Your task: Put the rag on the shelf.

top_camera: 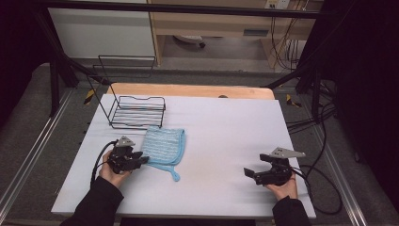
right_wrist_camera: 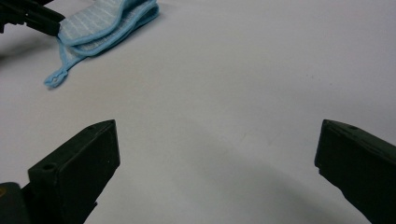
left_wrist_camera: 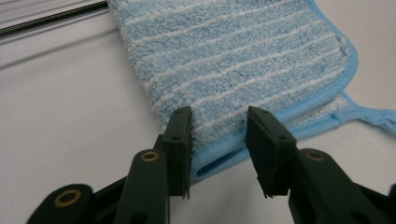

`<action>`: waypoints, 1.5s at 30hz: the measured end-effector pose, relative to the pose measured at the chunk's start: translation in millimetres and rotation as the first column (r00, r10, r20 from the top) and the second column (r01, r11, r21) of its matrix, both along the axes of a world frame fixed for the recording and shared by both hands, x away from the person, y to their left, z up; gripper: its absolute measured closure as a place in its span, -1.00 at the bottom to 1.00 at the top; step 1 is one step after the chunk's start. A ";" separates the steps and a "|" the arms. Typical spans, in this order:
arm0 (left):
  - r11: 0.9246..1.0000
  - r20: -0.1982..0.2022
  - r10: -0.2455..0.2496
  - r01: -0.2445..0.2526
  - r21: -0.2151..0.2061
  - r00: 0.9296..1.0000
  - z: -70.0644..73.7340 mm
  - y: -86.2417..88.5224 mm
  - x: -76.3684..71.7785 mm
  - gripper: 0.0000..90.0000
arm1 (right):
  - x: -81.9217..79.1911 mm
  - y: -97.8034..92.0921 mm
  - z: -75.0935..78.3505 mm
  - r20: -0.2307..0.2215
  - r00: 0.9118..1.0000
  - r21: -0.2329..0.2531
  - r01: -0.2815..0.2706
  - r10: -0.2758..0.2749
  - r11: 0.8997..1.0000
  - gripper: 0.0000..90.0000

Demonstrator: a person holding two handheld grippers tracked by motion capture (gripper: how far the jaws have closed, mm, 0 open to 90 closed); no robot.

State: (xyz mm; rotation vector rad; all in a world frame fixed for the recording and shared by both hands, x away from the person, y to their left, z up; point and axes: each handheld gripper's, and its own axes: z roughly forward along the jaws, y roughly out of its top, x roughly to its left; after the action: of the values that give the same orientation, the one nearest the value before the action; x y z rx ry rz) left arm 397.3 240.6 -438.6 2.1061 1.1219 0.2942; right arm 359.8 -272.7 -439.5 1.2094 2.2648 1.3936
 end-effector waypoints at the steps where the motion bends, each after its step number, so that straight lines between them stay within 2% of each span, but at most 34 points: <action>1: 1.000 -0.005 0.006 -0.006 -0.003 1.000 -1.6 0.3 0.4 0.38 | 0.0 0.4 -0.2 -0.001 1.000 0.003 0.001 -0.001 1.000 -0.99; 7: 1.000 -0.005 0.001 -0.001 0.012 1.000 -3.8 -0.3 1.0 0.42 | -0.1 0.5 -0.3 -0.002 1.000 0.000 0.002 -0.002 1.000 -0.99; 11: 1.000 -0.013 0.005 -0.005 0.003 1.000 -5.2 -0.1 1.5 0.45 | -0.3 0.6 -0.2 -0.003 1.000 0.000 0.004 -0.004 1.000 -0.99; 17: 1.000 -0.013 0.012 -0.012 0.014 1.000 -5.7 -0.7 2.3 0.61 | -0.1 0.2 0.1 0.002 1.000 0.002 0.008 -0.008 1.000 -0.99; 19: 1.000 -0.015 0.017 -0.017 0.014 1.000 -5.3 -0.1 3.3 0.75 | -0.1 0.1 0.3 -0.001 1.000 0.002 0.010 -0.010 1.000 -0.99; 24: 1.000 -0.016 0.018 -0.018 0.015 1.000 -4.5 0.3 3.8 0.84 | 0.0 0.1 0.3 0.001 1.000 0.000 0.007 -0.007 1.000 -0.99; 31: 1.000 -0.018 0.003 -0.003 0.008 1.000 -1.2 3.7 2.6 0.87 | -0.7 -0.3 1.0 0.002 1.000 0.005 0.008 -0.008 1.000 -0.98; 35: 1.000 -0.043 -0.024 0.024 -0.015 0.999 3.3 9.8 -2.3 0.88 | -0.8 -0.6 1.4 0.005 1.000 0.009 0.009 -0.009 1.000 -0.98; 40: 0.999 -0.072 -0.033 0.031 -0.033 0.997 3.6 21.1 -10.0 0.88 | -1.1 -0.3 1.3 0.003 1.000 0.010 0.008 -0.008 1.000 -0.98; 45: 0.999 -0.074 -0.032 0.029 -0.031 0.997 4.4 26.6 -16.3 0.87 | -1.4 -0.3 1.5 0.001 1.000 0.010 0.008 -0.008 1.000 -0.98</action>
State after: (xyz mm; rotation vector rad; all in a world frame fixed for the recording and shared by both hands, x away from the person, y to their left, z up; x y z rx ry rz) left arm 381.0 267.2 -434.2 2.1208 1.1292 0.1842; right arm 358.4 -273.0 -438.0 1.2188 2.2523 1.4042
